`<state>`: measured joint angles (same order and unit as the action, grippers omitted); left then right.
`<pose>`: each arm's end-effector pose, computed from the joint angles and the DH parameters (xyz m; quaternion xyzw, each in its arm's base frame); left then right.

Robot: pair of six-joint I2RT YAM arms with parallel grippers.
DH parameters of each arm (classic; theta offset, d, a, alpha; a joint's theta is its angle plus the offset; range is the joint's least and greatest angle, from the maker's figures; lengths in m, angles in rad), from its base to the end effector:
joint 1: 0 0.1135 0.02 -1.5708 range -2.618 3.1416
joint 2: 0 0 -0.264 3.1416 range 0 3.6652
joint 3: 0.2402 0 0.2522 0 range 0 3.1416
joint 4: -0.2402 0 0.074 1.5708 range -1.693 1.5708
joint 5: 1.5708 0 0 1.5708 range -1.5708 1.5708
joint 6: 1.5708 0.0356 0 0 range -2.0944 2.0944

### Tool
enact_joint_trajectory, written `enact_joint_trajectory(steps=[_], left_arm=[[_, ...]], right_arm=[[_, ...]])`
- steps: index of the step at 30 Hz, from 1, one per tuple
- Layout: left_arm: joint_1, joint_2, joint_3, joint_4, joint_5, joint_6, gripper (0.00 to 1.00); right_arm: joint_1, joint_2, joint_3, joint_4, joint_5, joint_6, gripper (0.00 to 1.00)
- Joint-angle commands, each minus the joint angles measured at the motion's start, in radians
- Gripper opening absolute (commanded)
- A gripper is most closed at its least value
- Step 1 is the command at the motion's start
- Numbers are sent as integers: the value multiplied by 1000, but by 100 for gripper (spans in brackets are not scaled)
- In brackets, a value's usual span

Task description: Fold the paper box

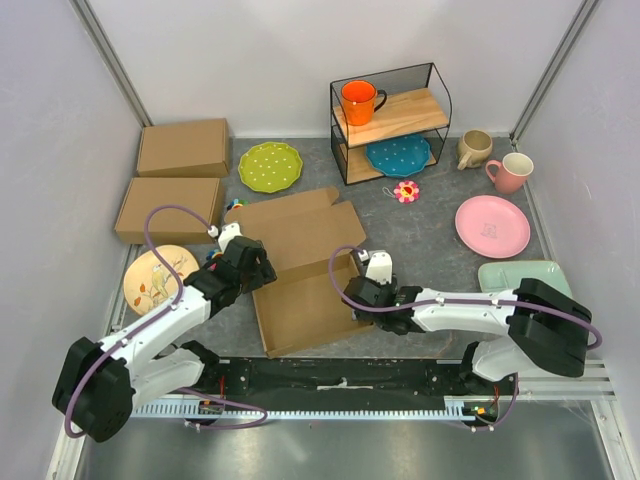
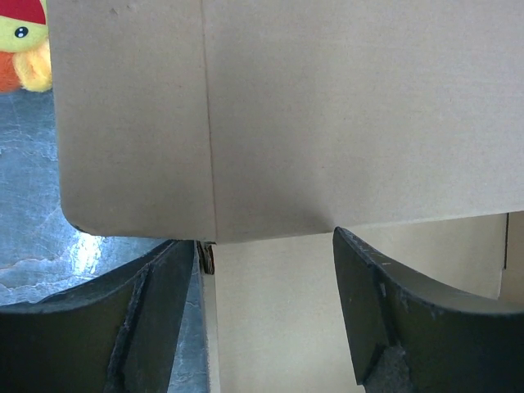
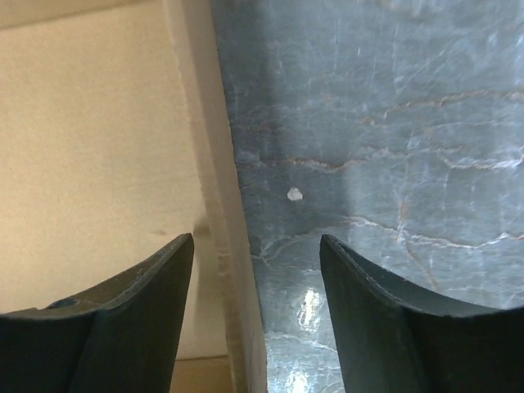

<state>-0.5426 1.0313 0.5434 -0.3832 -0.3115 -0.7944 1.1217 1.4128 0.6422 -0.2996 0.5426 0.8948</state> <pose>0.1755 -0.0931 0.1956 -0.1693 0.9140 -0.0955 0.3560 0.1234 0.2138 0.1550 -0.0397 0.9349 0.0634 0.3469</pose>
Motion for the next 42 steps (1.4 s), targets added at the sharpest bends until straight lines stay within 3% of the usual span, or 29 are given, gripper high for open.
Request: enact_joint_trajectory(steps=[1,7,13,23,26,29,30,32,33,39,42], left_arm=[[4,-27,1,30,-11,23,75],[3,-45,-37,38,23,8,75],[3,-39,-68,58,64,-8,73],[1,-19,-131,105,92,-29,70],[1,-4,-129,124,103,-29,68],[1,16,-123,145,109,-28,67],[1,27,-119,147,109,-28,67],[1,35,-106,152,112,-22,66],[1,44,-102,158,114,-20,65],[1,91,-69,225,129,3,61],[1,130,-36,231,126,7,64]], right_arm=[[-6,-6,99,-62,103,-52,76],[-121,18,163,-24,86,-172,80],[-217,70,183,102,-41,-304,75],[-220,210,212,171,-86,-378,67],[-220,236,206,191,-52,-385,57],[-221,247,188,223,-15,-387,40],[-221,247,183,231,-9,-387,28],[-223,241,174,226,3,-372,16],[-220,230,168,221,5,-366,2],[-209,137,56,137,62,-215,0],[-209,98,5,123,71,-177,0]])
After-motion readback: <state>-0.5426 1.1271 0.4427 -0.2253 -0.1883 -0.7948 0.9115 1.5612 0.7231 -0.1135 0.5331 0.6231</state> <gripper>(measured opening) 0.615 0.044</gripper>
